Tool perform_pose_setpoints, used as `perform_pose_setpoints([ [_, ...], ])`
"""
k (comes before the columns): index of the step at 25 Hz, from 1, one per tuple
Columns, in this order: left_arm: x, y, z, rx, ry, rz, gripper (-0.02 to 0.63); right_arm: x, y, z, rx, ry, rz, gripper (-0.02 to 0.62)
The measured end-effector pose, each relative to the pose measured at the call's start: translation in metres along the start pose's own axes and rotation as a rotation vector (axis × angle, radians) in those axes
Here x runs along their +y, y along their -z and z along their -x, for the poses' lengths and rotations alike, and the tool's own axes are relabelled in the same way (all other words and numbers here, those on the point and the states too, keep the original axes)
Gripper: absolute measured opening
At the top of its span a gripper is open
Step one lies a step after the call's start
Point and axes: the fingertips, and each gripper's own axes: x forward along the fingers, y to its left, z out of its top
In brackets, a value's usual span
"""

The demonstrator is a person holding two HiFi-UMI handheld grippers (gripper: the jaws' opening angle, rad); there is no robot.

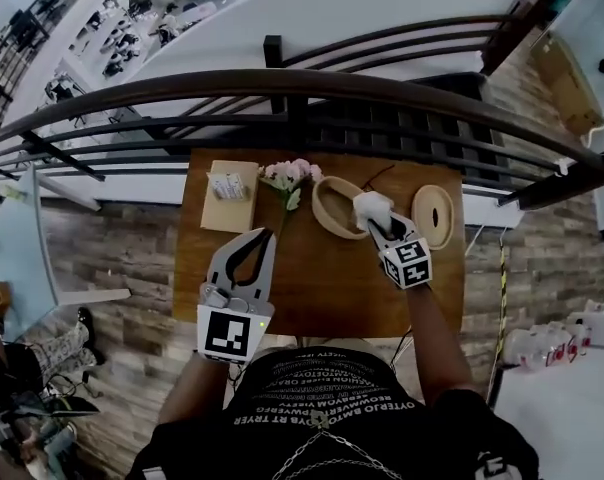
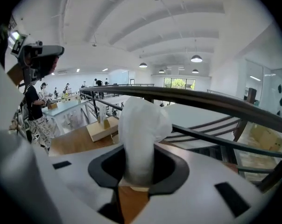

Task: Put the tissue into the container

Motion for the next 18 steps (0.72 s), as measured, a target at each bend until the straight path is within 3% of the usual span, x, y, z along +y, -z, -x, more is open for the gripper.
perform_pose_setpoints([
  [10,0.005,0.043,-0.034,0.105,-0.053,0.05,0.031,-0.005,0.066,-0.111,0.225,-0.143,0.072,0.124],
  [18,0.008,0.057,-0.033,0.171,-0.076,0.053,0.031,0.003,0.097,-0.149,0.498,-0.188,0.217,0.126],
])
